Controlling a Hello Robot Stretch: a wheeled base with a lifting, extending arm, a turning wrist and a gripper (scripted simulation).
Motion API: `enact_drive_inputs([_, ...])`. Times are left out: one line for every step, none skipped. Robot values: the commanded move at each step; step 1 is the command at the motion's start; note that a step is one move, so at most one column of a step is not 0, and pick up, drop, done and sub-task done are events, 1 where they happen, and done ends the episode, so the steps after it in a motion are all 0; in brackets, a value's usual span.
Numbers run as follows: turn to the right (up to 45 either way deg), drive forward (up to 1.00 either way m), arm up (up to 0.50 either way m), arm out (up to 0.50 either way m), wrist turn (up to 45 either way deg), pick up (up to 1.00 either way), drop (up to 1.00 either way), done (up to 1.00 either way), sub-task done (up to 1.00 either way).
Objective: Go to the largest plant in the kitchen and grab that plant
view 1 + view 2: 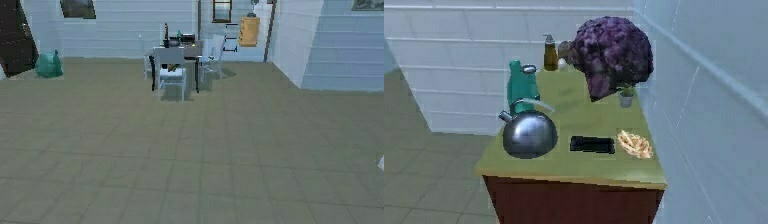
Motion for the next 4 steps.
enact_drive_inputs([0.0, 0.20, 0.00, 0.00, 0.0, 0.00, 0.00, 0.00, 0.00])
enact_drive_inputs([15.0, 0.00, 0.00, 0.00, 0.0, 0.00, 0.00, 0.00, 0.00])
enact_drive_inputs([3.0, 0.00, 0.00, 0.00, 0.0, 0.00, 0.00, 0.00, 0.00])
enact_drive_inputs([45.0, 0.00, 0.00, 0.00, 0.0, 0.00, 0.00, 0.00, 0.00])
